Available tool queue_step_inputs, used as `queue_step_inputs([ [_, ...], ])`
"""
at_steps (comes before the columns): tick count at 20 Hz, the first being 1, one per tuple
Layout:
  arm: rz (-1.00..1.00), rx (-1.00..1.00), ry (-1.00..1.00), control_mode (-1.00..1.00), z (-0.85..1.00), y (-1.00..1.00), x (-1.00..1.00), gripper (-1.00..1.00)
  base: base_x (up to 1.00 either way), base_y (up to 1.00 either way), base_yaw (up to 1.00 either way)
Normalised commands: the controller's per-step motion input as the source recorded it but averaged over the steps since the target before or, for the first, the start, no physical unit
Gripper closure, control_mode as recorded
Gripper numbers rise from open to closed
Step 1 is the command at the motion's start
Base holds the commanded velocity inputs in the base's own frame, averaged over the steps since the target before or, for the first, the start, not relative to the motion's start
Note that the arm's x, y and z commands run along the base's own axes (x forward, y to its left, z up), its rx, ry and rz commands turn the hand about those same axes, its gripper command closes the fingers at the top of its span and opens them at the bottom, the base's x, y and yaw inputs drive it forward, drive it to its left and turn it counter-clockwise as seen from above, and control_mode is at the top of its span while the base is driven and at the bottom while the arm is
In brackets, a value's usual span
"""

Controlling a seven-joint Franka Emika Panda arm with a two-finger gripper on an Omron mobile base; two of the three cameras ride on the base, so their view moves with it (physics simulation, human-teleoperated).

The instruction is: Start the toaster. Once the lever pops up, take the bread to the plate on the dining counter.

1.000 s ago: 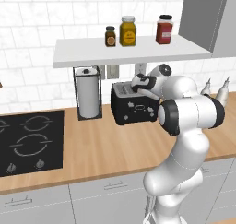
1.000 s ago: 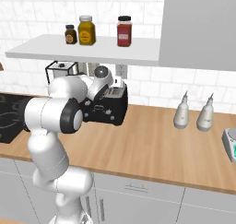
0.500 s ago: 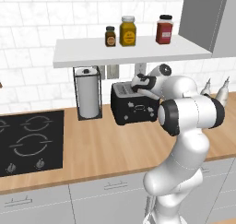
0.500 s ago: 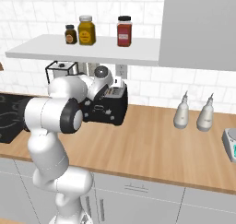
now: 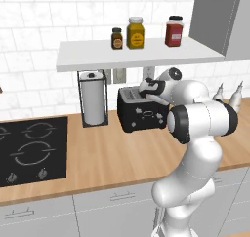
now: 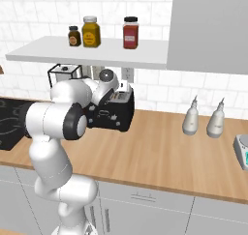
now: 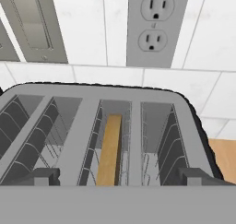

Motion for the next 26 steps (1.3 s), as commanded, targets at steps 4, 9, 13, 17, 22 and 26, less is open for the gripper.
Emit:
queue_step_inputs([
  [4,0.0,0.0,0.0,-1.0,0.0,0.0,0.0,-1.0,0.0,0.0,0.0],
  [9,0.0,0.0,0.0,-1.0,0.0,0.0,0.0,-1.0,0.0,0.0,0.0],
  [13,0.0,0.0,0.0,-1.0,0.0,0.0,0.0,-1.0,0.0,0.0,0.0],
  [17,0.0,0.0,0.0,-1.0,0.0,0.0,0.0,-1.0,0.0,0.0,0.0],
  [22,0.0,0.0,0.0,-1.0,0.0,0.0,0.0,-1.0,0.0,0.0,0.0],
  [26,0.0,0.0,0.0,-1.0,0.0,0.0,0.0,-1.0,0.0,0.0,0.0],
])
